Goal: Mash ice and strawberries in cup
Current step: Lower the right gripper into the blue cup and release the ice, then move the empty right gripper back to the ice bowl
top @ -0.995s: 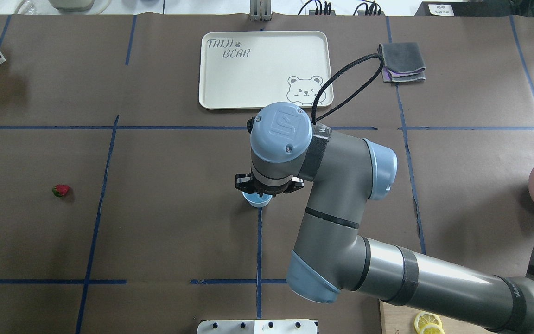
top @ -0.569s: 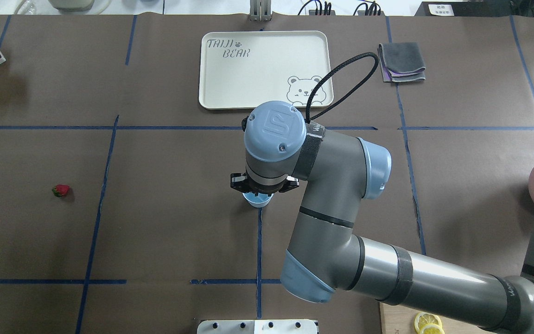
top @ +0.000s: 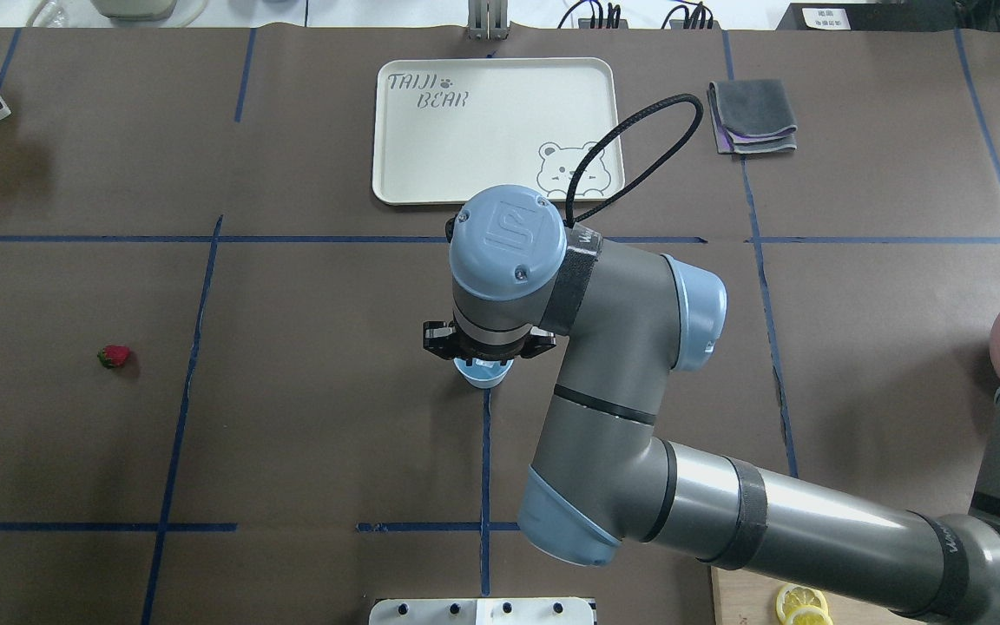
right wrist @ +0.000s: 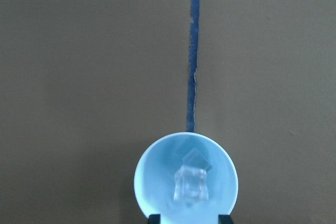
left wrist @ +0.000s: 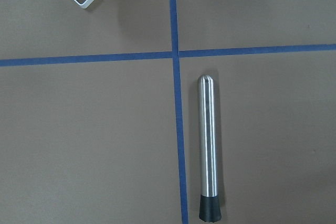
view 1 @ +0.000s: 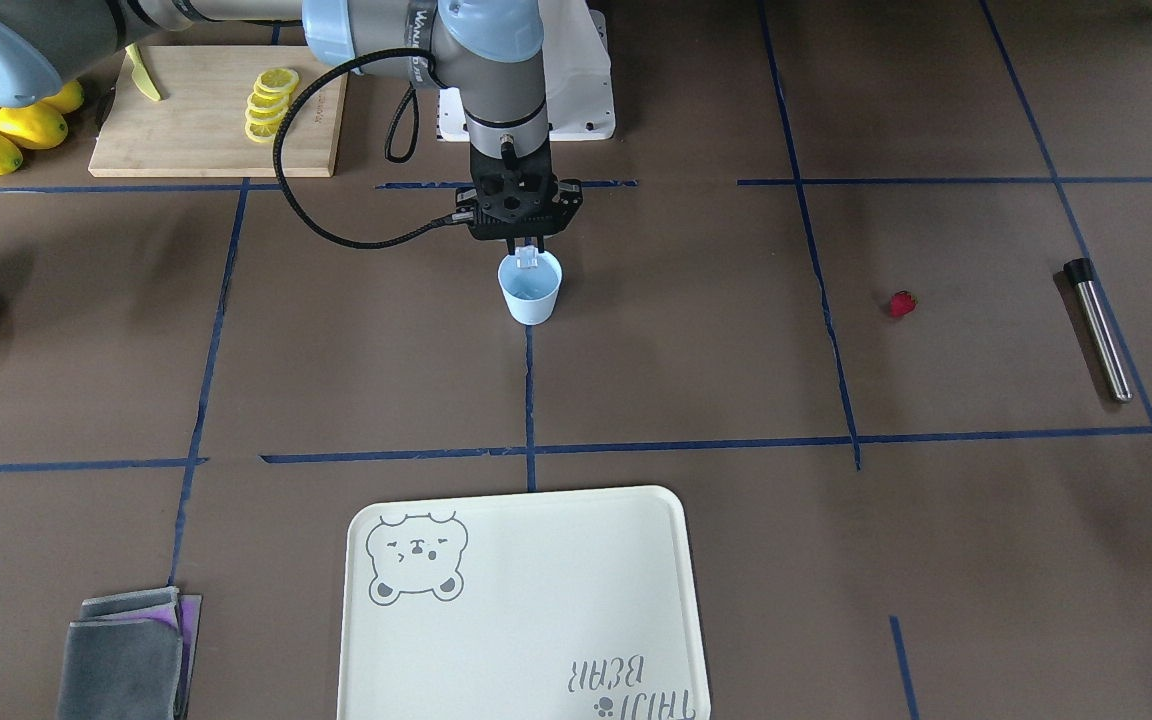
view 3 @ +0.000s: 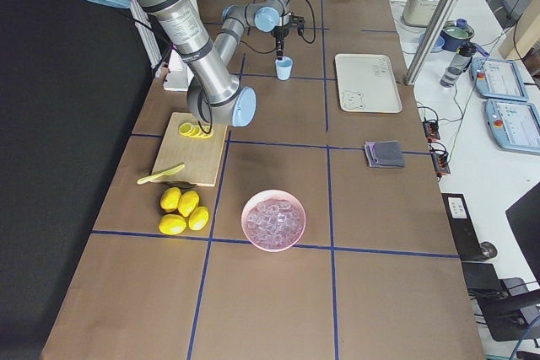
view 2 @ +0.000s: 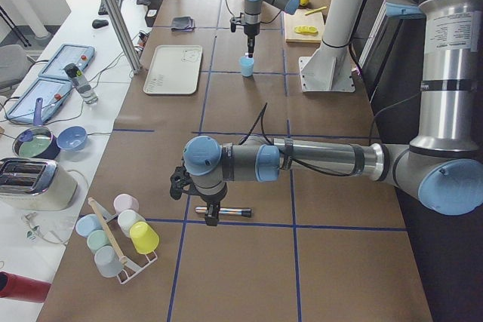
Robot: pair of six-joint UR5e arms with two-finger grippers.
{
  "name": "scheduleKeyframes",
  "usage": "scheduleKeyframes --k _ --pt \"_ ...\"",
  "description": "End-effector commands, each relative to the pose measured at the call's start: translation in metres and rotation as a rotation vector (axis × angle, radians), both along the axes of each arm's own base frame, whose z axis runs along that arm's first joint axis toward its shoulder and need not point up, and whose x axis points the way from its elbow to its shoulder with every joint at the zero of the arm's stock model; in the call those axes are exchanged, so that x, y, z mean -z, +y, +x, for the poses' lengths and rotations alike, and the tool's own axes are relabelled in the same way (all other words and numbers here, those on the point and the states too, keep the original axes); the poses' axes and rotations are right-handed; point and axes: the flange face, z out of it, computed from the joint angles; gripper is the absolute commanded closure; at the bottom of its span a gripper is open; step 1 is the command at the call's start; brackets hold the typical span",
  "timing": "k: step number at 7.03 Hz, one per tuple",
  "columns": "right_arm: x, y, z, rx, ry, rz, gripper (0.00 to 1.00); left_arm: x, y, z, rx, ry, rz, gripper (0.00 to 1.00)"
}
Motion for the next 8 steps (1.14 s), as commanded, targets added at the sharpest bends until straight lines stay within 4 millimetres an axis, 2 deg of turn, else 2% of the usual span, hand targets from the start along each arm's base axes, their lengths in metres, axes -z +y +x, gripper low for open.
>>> scheduleKeyframes --k 1,2,3,4,5,6,7,8 --pt "0.001 0.000 0.001 0.000 -0.002 0.001 0.01 0.001 0.000 0.000 0.000 0.001 0.002 0.00" --pt "0.002 0.001 0.002 0.000 -0.004 0.002 0.01 0.000 0.000 0.000 0.000 0.001 0.000 0.00" --pt "0.003 -0.006 0.014 -0.015 -0.012 0.005 0.01 0.000 0.000 0.000 0.000 0.001 0.000 0.00" --pt "-0.010 -0.019 0.053 -0.044 -0.027 0.008 0.01 0.000 0.000 0.000 0.000 0.001 0.000 0.00" --pt "-0.035 -0.018 0.102 -0.071 -0.037 0.017 0.01 0.001 0.000 0.000 0.000 0.001 0.002 0.00" --pt "-0.063 -0.025 0.168 -0.115 -0.036 0.010 0.01 0.002 0.000 0.000 0.000 0.000 0.003 0.00" --pt "-0.092 -0.020 0.219 -0.110 -0.014 0.009 0.01 0.005 0.000 0.000 0.001 0.000 0.008 0.00" --pt "-0.124 -0.030 0.276 -0.111 0.020 0.012 0.01 0.005 0.000 0.000 0.001 0.000 0.010 0.00"
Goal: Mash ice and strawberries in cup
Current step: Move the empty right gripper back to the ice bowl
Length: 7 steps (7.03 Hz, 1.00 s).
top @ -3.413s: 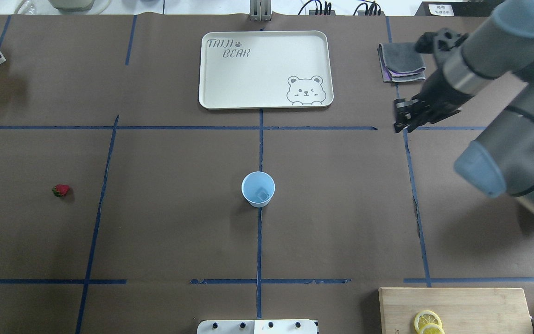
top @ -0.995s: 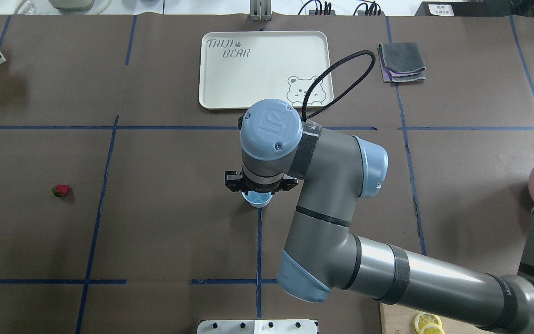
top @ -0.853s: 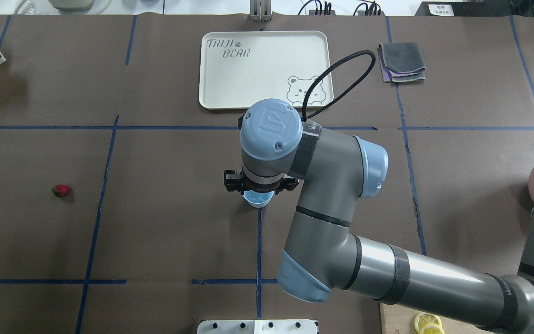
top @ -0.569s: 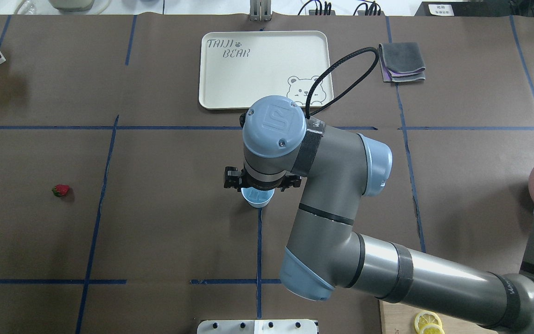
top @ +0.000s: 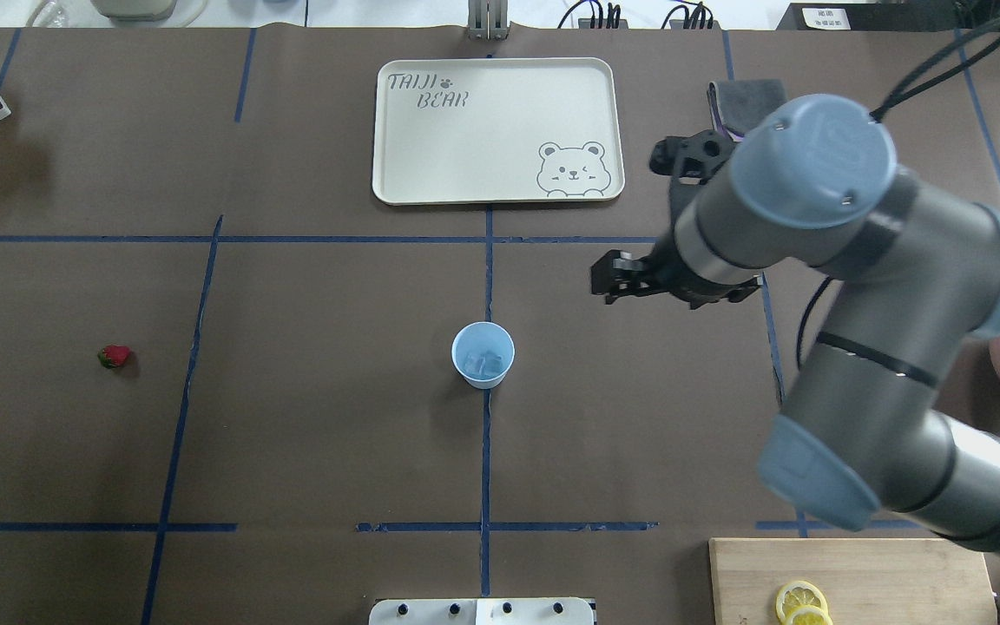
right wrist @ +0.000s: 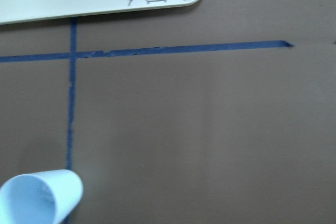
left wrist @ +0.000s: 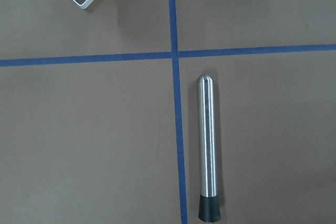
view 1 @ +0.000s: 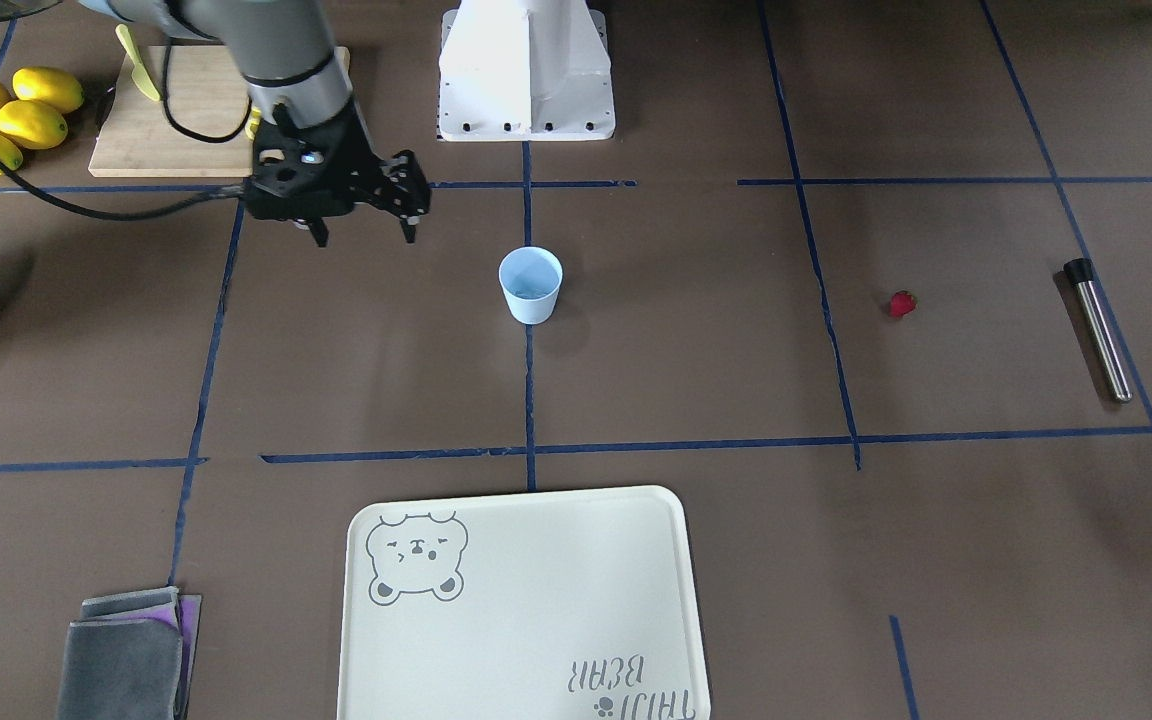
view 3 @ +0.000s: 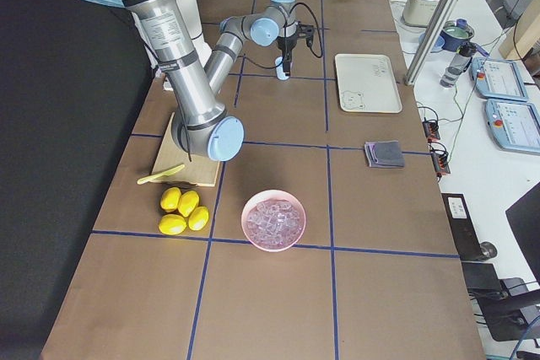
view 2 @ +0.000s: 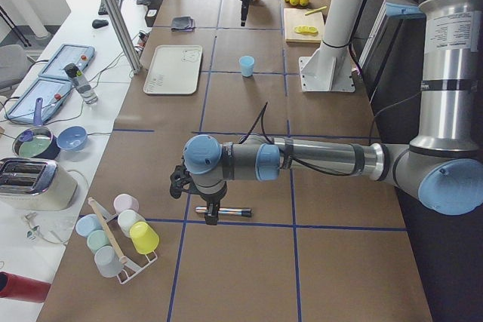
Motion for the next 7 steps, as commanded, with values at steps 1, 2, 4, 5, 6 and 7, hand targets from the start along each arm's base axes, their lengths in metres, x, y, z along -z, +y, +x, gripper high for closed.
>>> scheduleKeyframes --k 1,2,4,5,6,7 --pt "-0.081 -0.017 0.122 -0.039 0.069 -0.047 0.01 0.003 0.000 0.000 0.000 0.000 0.006 0.00" --pt "-0.134 -0.020 0.177 -0.010 0.117 -0.019 0.01 0.003 0.000 0.000 0.000 0.000 0.006 0.00" --pt "-0.206 -0.017 0.257 0.069 0.134 -0.015 0.01 0.004 0.000 0.000 0.000 0.001 0.008 0.00" --pt "-0.235 -0.012 0.276 0.081 0.132 -0.052 0.01 0.004 0.000 0.000 0.001 0.001 0.006 0.00" --pt "-0.257 -0.008 0.284 0.102 0.150 -0.066 0.01 0.004 0.000 0.000 0.001 0.001 0.006 0.00" --pt "-0.284 -0.012 0.288 0.120 0.166 -0.097 0.01 0.005 0.000 0.000 0.001 0.001 0.008 0.00"
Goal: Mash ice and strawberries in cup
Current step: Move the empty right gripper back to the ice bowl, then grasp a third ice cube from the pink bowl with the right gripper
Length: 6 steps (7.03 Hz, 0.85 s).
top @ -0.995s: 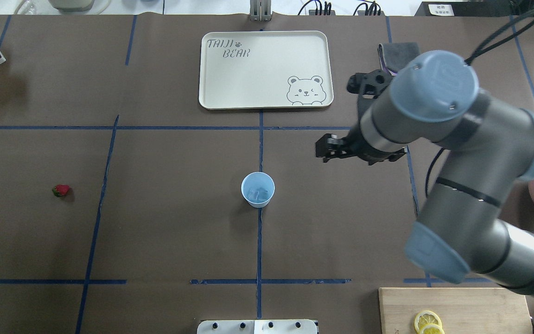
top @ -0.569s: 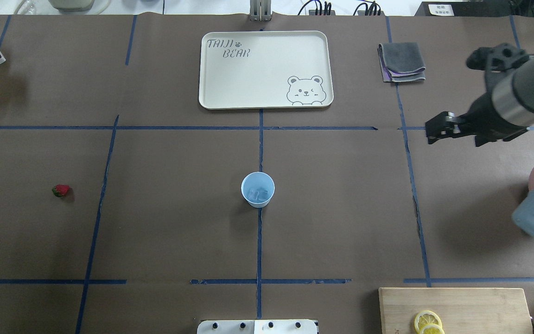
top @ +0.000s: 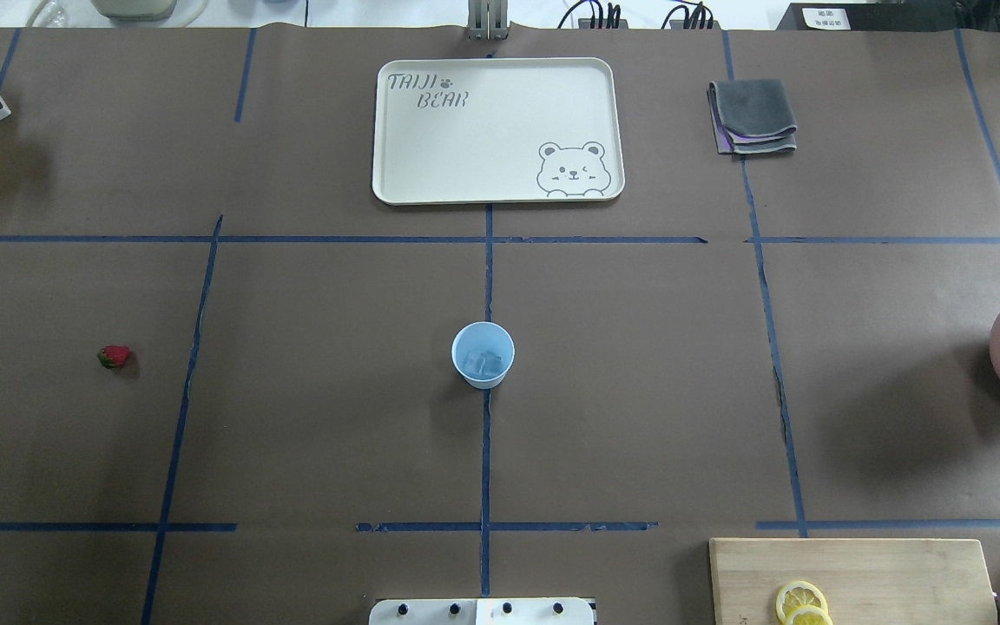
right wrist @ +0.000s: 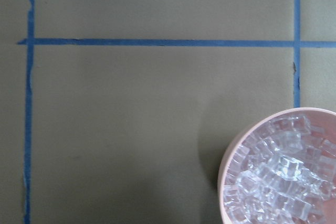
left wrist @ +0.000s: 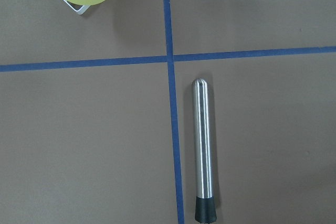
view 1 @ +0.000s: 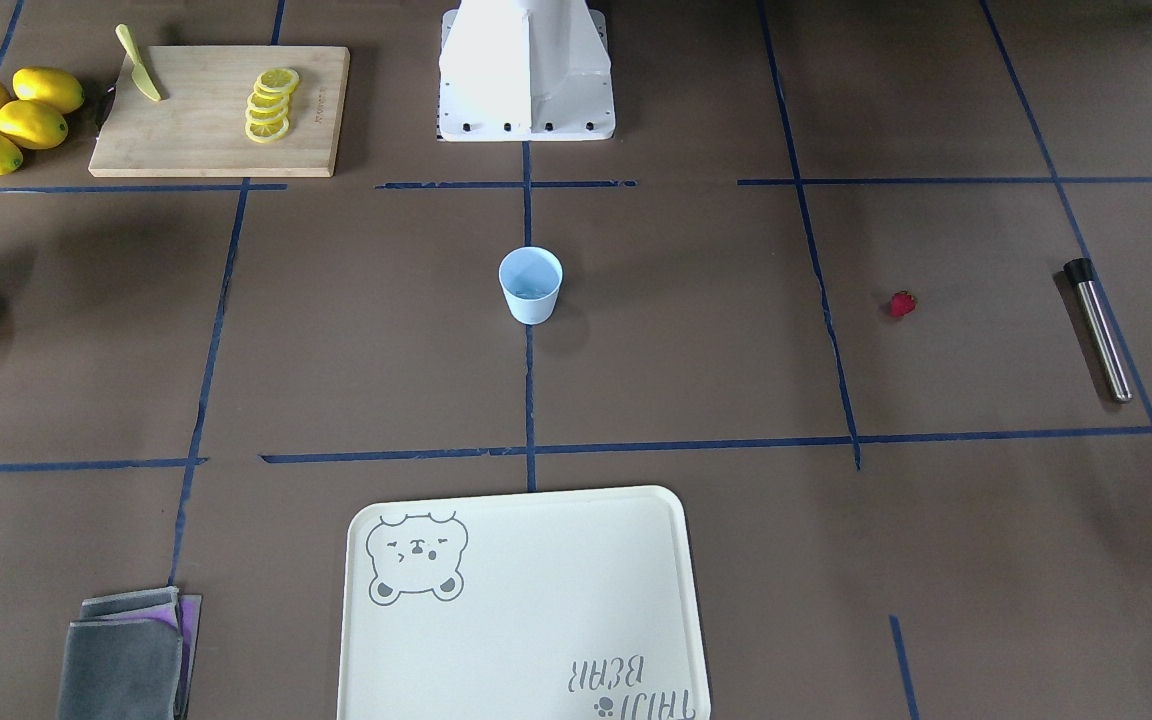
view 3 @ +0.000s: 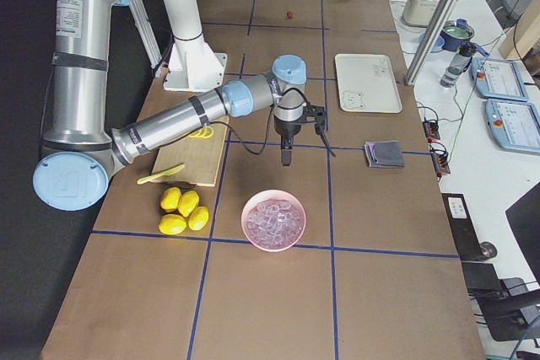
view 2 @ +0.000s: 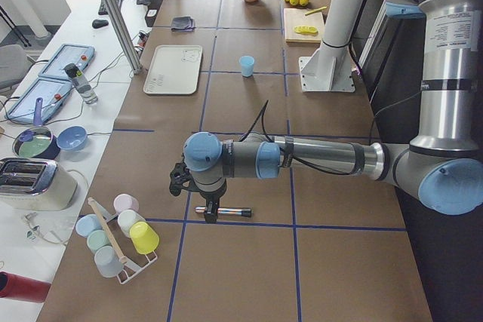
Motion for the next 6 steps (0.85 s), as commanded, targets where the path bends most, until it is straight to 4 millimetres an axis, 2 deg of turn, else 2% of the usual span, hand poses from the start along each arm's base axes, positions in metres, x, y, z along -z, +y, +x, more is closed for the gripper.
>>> scheduleKeyframes --k 1,2,4,6 --pt "-0.041 -0.002 0.010 0.054 0.023 -0.015 0.01 0.001 0.000 0.000 0.000 0.000 0.001 0.00" --pt "-0.071 0.002 0.014 0.099 0.016 0.040 0.01 0.001 0.000 0.000 0.000 0.000 0.001 0.00" --pt "-0.141 -0.004 0.013 0.099 -0.002 0.095 0.01 0.001 0.000 0.000 0.000 0.000 0.001 0.00" --pt "-0.184 -0.001 0.011 0.107 -0.020 0.058 0.01 0.001 0.000 0.000 0.000 0.000 0.002 0.00"
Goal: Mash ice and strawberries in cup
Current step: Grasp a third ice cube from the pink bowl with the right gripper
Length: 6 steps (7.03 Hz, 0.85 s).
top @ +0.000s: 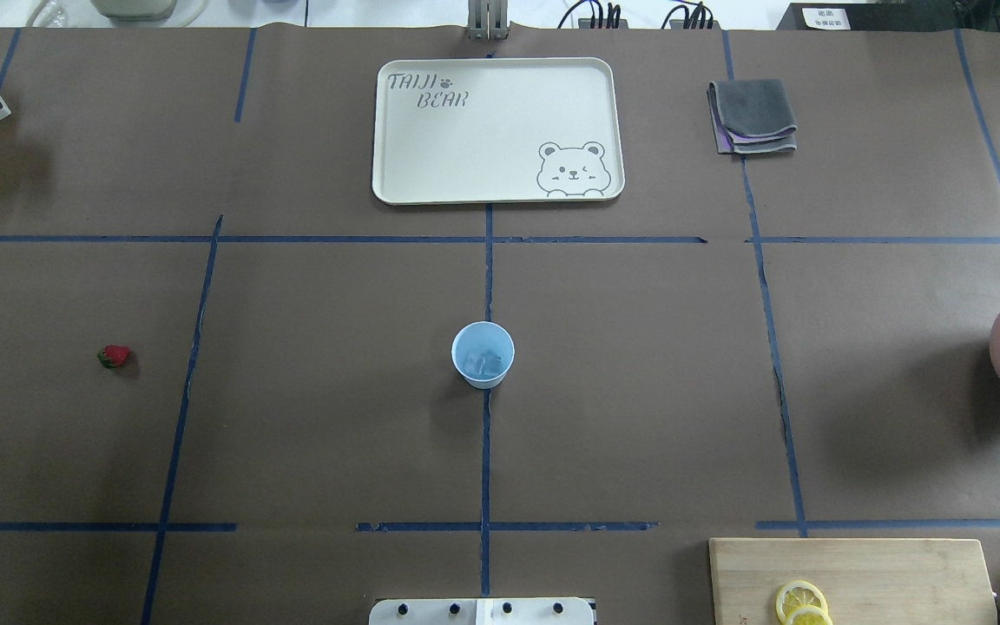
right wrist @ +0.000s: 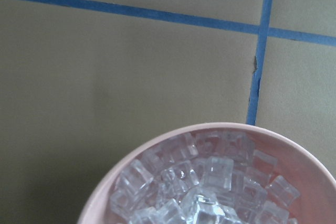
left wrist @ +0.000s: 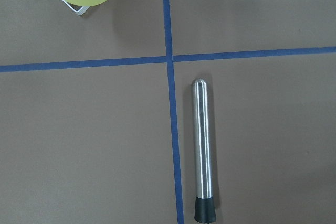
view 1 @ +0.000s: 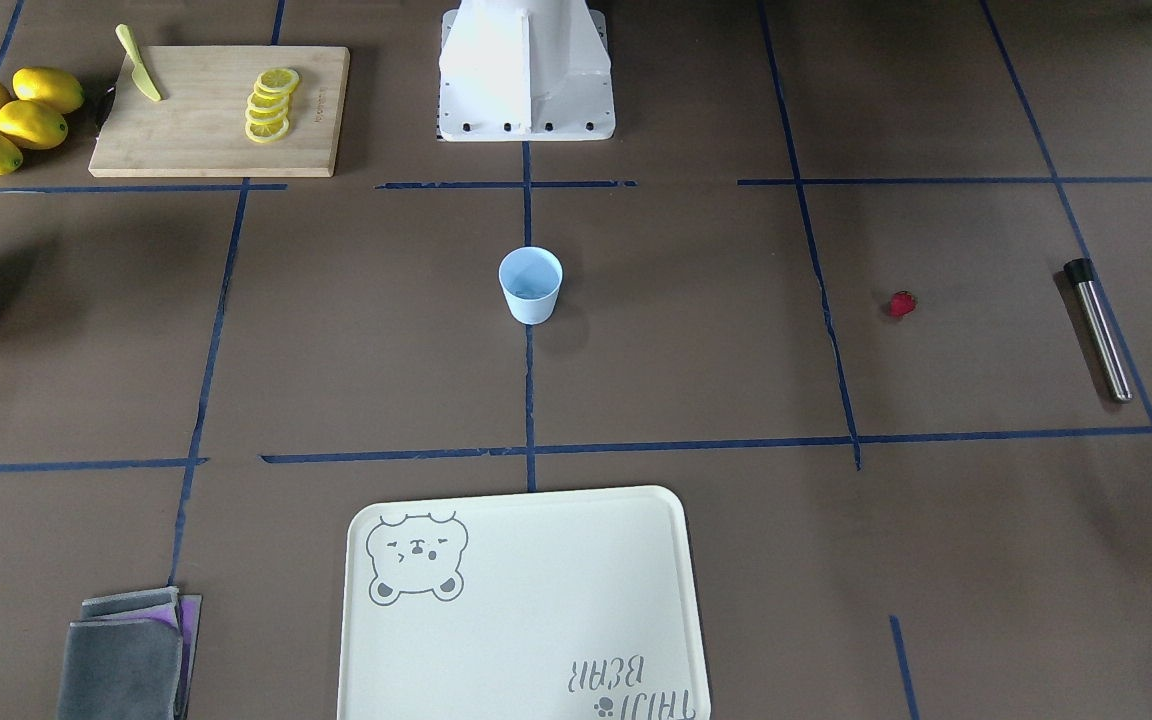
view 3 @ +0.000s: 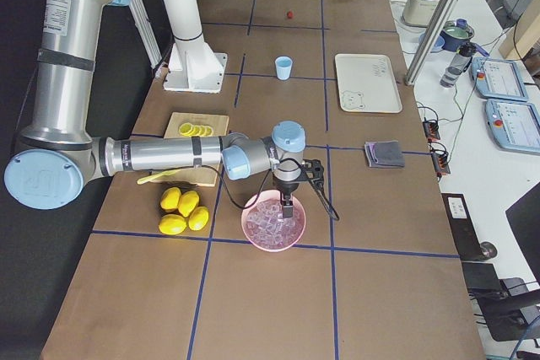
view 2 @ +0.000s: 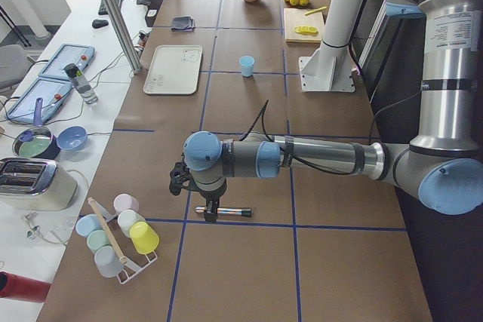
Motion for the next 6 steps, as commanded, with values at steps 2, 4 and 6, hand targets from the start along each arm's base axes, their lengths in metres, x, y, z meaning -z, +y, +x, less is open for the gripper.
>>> scheduleKeyframes --k 2,4,6 --pt "-0.0367 0.0019 -0.0018 0.007 -0.011 -0.043 0.02 0.0002 0.0000 0.0000 0.000 0.000 0.000 0.00" --pt "-0.0334 -0.0018 -0.0031 0.006 -0.014 -0.036 0.14 0.0001 0.0001 0.0000 0.000 0.000 -0.001 0.00" --pt "-0.0319 -0.0021 -0.0032 0.007 -0.015 -0.032 0.30 -0.0005 0.0000 0.0000 0.000 0.000 -0.001 0.00"
